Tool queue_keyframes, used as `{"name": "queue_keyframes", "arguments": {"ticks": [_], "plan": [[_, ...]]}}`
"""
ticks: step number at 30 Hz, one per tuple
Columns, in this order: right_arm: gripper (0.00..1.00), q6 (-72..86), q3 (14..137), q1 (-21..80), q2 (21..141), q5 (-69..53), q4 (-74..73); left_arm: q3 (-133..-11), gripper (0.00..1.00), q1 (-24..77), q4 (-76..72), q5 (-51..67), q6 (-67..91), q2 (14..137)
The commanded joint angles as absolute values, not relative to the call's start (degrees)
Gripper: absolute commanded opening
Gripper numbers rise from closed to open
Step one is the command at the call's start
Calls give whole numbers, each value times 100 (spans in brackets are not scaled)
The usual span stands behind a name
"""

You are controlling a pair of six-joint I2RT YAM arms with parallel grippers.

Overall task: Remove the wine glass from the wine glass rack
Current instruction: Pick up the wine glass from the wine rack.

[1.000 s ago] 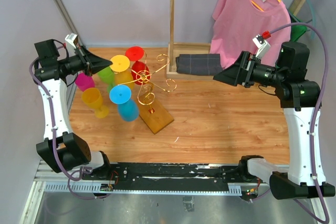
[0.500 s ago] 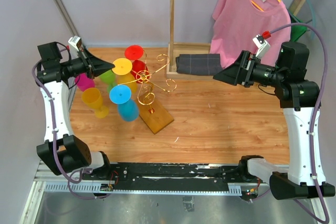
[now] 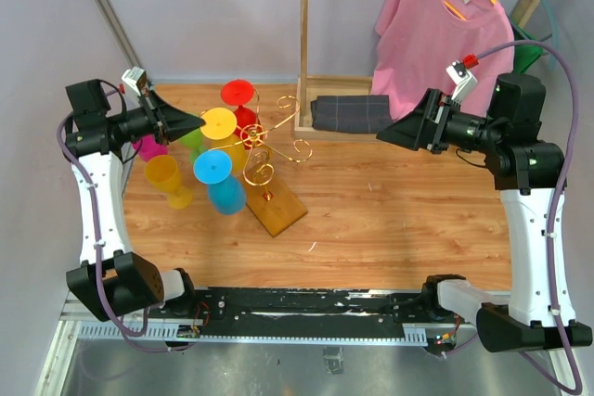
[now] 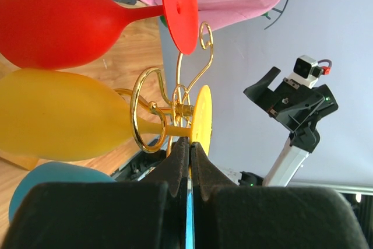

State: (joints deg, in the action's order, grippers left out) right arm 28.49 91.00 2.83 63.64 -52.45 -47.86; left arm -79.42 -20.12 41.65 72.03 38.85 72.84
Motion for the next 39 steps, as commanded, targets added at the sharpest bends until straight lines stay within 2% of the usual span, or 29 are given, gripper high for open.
{"name": "queue_keyframes", "arguments": {"ticks": [1,17,39], "plan": [[98,2865,9075,189,6327,-5292,-4704,-7876,0,-2011,4182,7444,3921,7065],[99,2831,9055,185,6357,-5289,-4720,-7517,0,-2549,4565,7519,3644,6580],[99,2769,9120,185,6381,-5304,-4764,-8288,0,-3458,4859,7383,3401,6753]]}}
